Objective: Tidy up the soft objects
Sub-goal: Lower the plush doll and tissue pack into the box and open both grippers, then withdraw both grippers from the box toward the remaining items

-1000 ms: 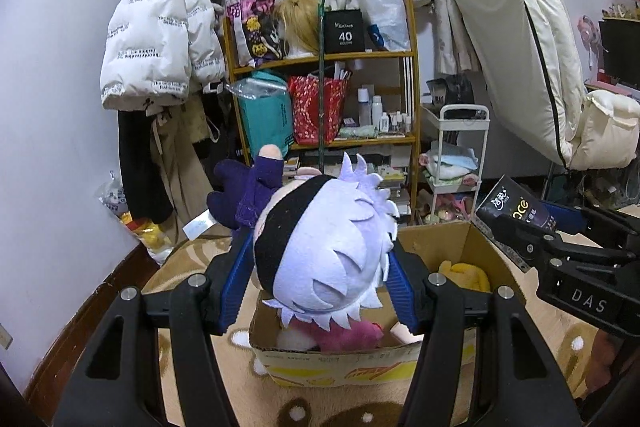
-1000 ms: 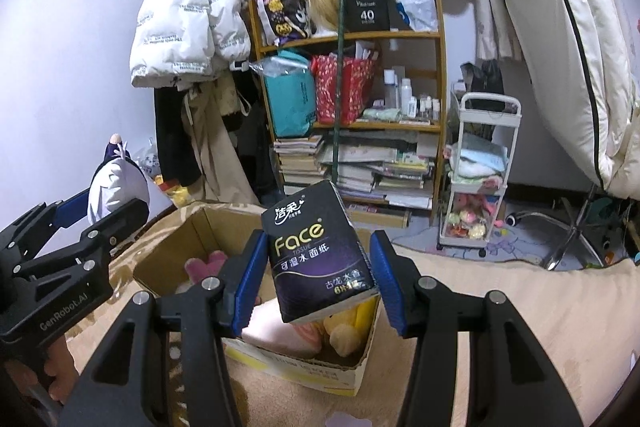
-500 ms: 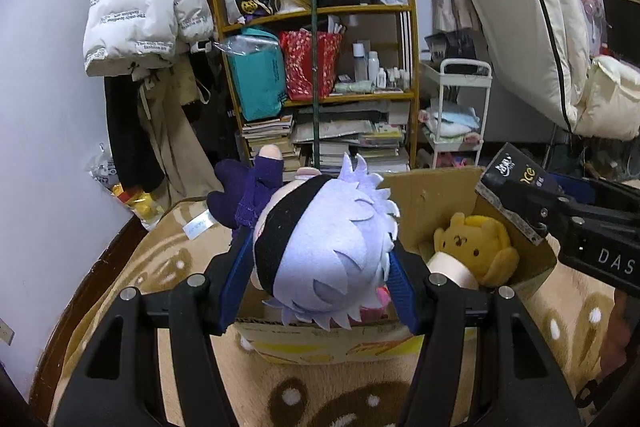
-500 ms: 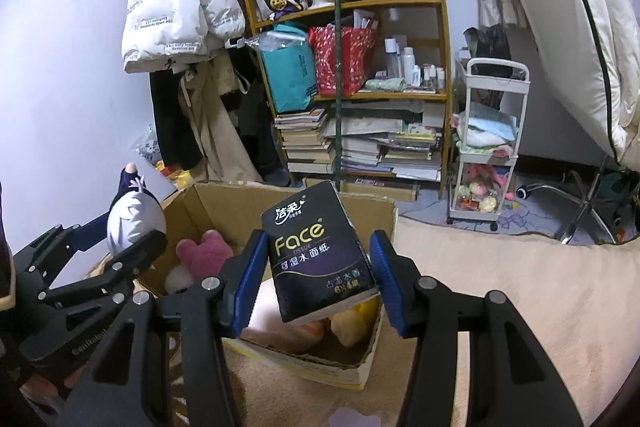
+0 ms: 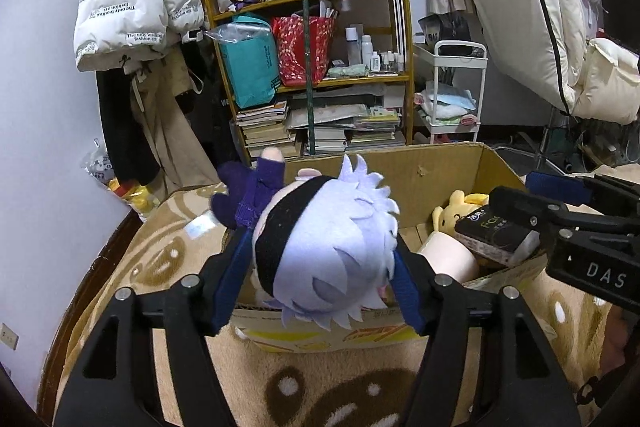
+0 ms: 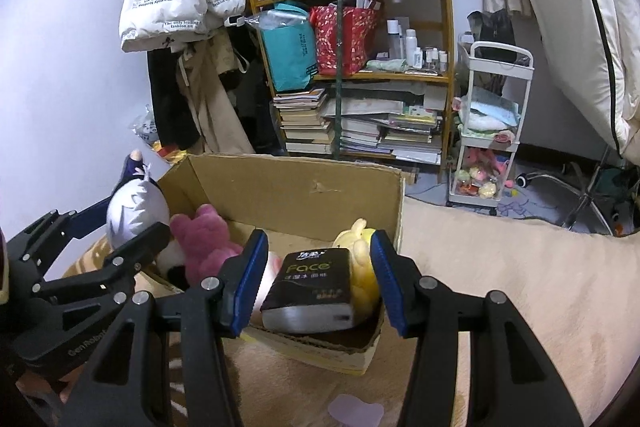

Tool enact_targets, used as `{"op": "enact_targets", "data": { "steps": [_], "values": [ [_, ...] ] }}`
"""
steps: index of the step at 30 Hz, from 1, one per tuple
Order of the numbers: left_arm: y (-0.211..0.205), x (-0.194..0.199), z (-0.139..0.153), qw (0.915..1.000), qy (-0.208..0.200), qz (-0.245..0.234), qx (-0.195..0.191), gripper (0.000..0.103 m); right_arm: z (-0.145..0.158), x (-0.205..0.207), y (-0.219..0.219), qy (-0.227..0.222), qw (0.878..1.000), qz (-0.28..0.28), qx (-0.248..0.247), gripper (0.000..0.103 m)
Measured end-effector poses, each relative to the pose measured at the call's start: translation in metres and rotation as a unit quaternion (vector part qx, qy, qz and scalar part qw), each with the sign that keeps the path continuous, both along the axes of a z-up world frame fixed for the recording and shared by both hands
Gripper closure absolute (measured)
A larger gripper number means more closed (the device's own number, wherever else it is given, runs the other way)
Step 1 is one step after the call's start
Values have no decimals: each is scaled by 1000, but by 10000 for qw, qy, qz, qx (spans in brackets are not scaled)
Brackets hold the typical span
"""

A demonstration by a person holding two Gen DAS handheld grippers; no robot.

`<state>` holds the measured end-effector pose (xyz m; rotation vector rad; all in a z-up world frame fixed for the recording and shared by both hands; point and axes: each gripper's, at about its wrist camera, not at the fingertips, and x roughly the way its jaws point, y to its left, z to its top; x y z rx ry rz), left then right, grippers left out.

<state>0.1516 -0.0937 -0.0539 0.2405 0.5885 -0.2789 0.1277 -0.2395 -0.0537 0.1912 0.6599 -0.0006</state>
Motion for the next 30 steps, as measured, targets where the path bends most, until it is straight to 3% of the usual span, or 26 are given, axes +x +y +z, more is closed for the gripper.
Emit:
{"op": "enact_targets", "data": {
  "steps": [4, 7, 10, 16, 30],
  "values": [
    [1, -3, 2, 10000, 9, -63, -72, 26, 3, -5, -2, -19, 10000, -10, 71, 46],
    [1, -8, 3, 10000, 36, -28, -36, 20, 8, -10, -4, -66, 9999, -21, 111, 39],
    [1, -13, 5, 9999, 113, -24, -42, 12, 15, -18, -5, -149, 9998, -45, 110, 30],
    [-2, -32, 7, 9997, 237, -95, -34, 6, 27, -36, -9, -262, 9993, -187, 182, 1],
    [3, -84, 18, 9987, 489, 153, 2, 5, 46, -82, -20, -206, 9990, -329, 229, 0]
  ]
}}
